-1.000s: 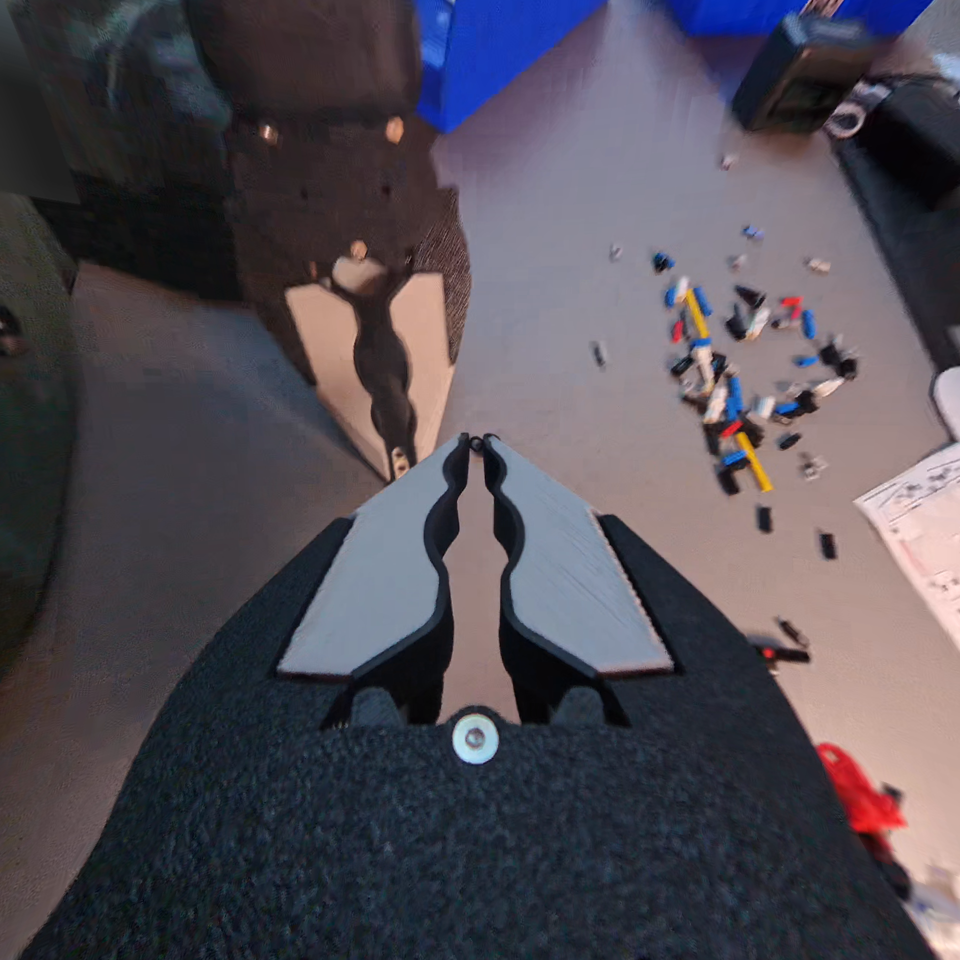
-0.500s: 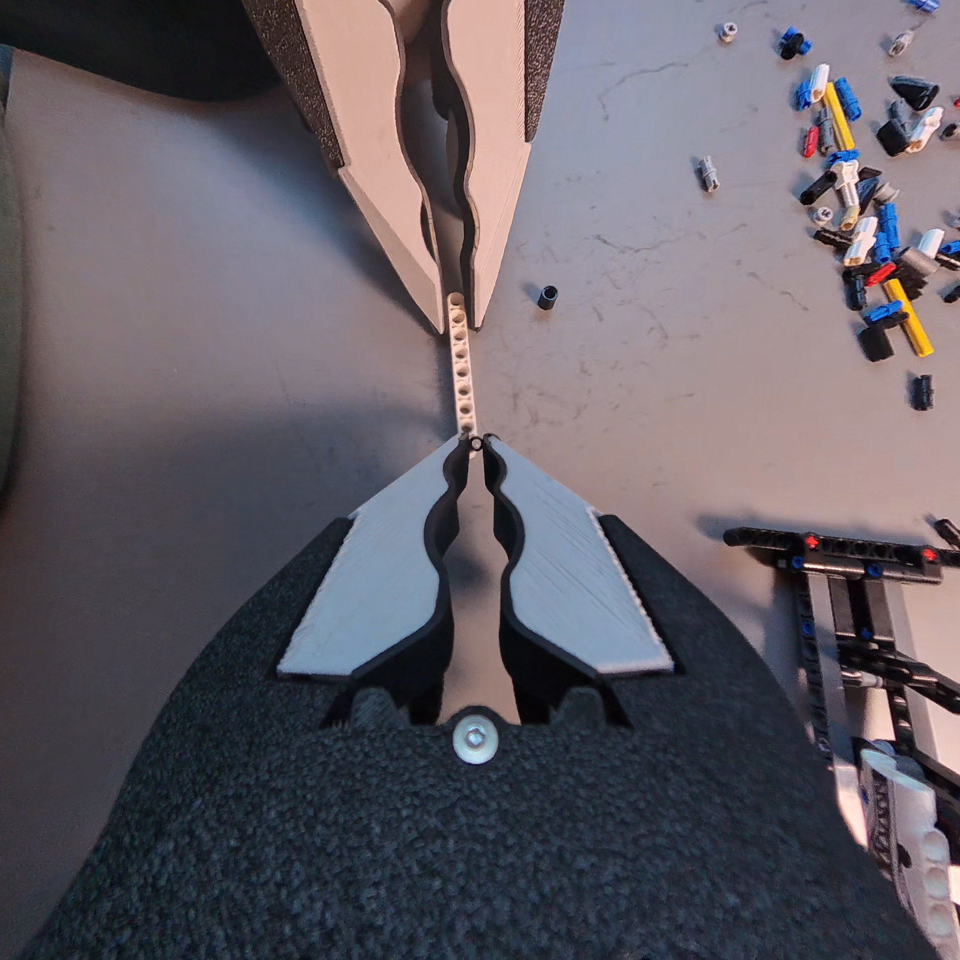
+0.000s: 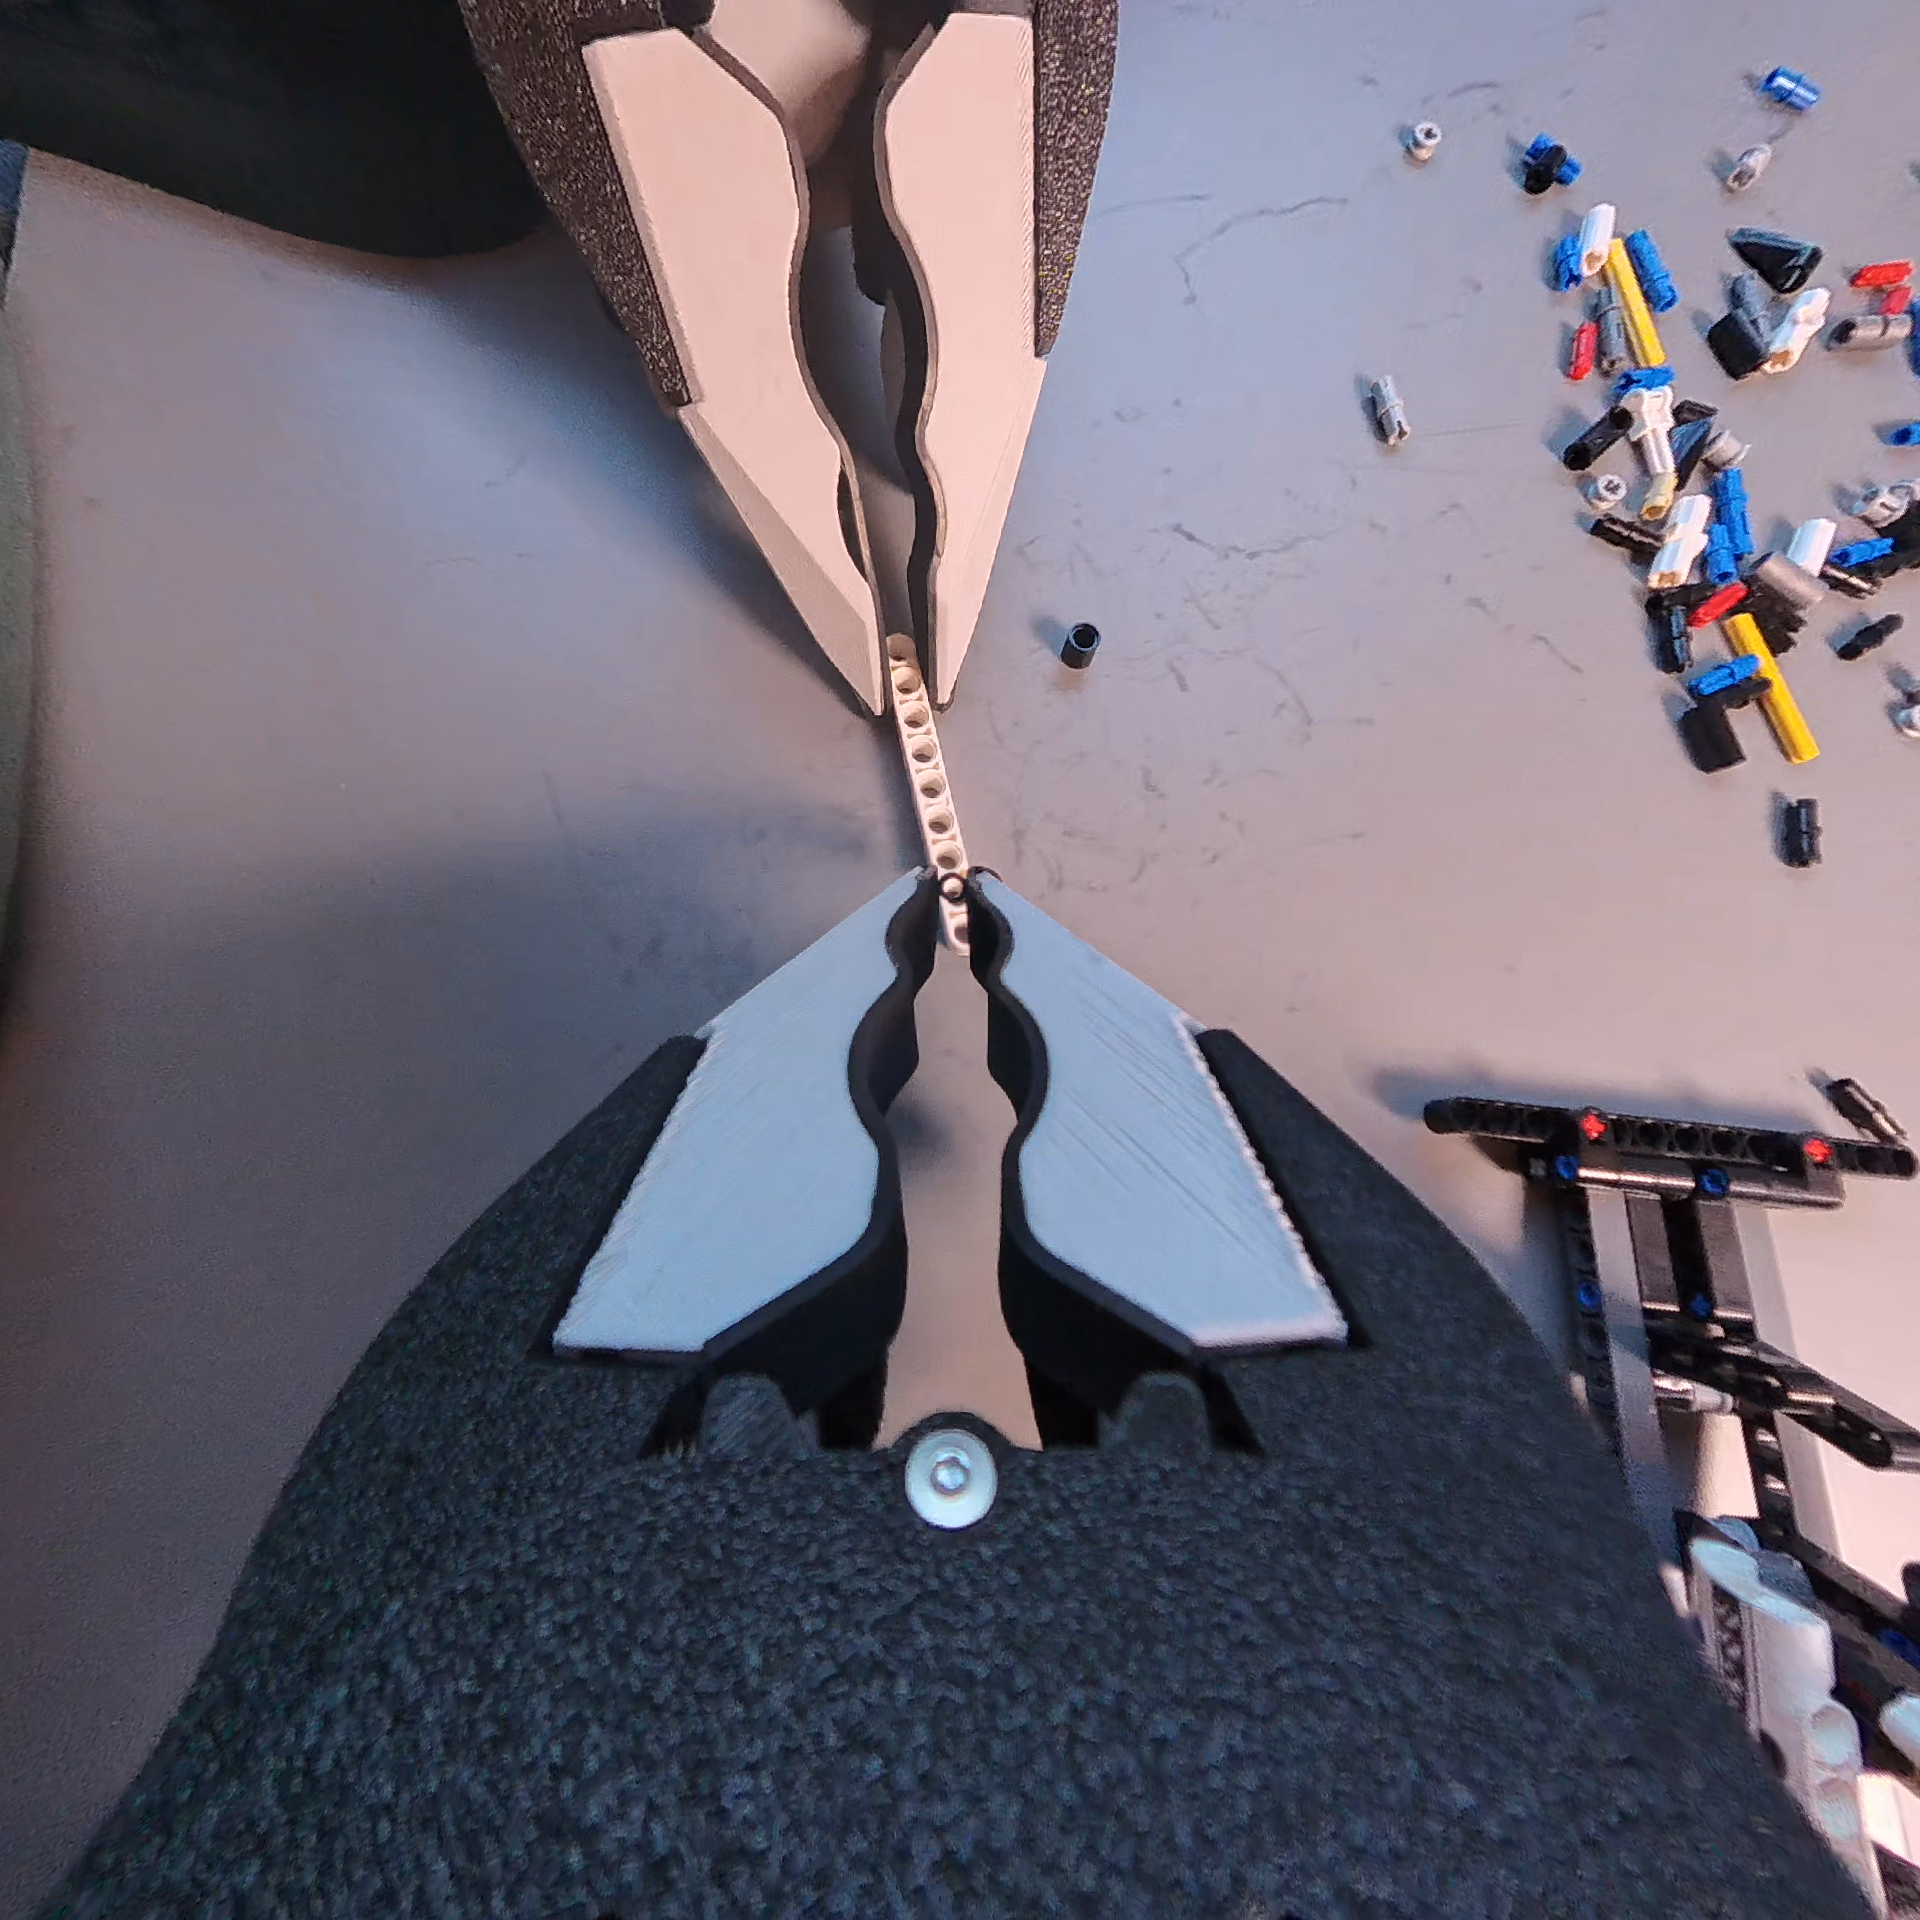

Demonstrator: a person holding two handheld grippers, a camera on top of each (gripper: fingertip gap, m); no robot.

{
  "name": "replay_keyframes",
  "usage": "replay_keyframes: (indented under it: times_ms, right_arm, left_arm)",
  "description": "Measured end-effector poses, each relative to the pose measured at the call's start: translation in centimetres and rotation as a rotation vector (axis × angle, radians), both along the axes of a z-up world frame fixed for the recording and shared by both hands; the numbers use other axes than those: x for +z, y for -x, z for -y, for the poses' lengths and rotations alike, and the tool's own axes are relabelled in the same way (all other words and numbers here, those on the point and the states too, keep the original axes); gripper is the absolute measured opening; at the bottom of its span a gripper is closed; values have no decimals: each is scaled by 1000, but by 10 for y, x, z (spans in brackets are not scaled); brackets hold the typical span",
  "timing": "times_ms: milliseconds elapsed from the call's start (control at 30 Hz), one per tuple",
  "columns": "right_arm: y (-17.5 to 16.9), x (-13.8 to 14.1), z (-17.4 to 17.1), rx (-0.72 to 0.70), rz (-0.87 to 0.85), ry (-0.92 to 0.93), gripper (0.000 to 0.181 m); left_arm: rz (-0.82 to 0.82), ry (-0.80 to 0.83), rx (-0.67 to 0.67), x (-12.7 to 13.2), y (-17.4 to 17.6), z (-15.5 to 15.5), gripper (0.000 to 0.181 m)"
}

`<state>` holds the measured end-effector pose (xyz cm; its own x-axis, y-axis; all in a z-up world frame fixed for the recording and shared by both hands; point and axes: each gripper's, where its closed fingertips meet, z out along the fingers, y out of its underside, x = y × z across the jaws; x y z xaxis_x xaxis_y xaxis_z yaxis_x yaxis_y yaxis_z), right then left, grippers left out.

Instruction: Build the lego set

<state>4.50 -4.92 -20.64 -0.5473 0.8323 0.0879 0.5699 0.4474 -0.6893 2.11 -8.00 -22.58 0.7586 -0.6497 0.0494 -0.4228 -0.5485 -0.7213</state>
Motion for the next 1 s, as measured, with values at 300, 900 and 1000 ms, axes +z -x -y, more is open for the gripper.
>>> replay_keyframes:
  times_ms: [300, 900, 1000]
  right_arm:
    - [6, 0, 5, 18, -7, 3, 4]
    - [17, 0, 17, 70, 10, 5, 4]
    - [18, -5, 16, 77, 28, -16, 4]
  left_arm:
    - [2, 1, 0, 0, 0, 0, 7]
    - [5, 4, 0, 0, 0, 0, 7]
    - [5, 4, 0, 0, 0, 0, 7]
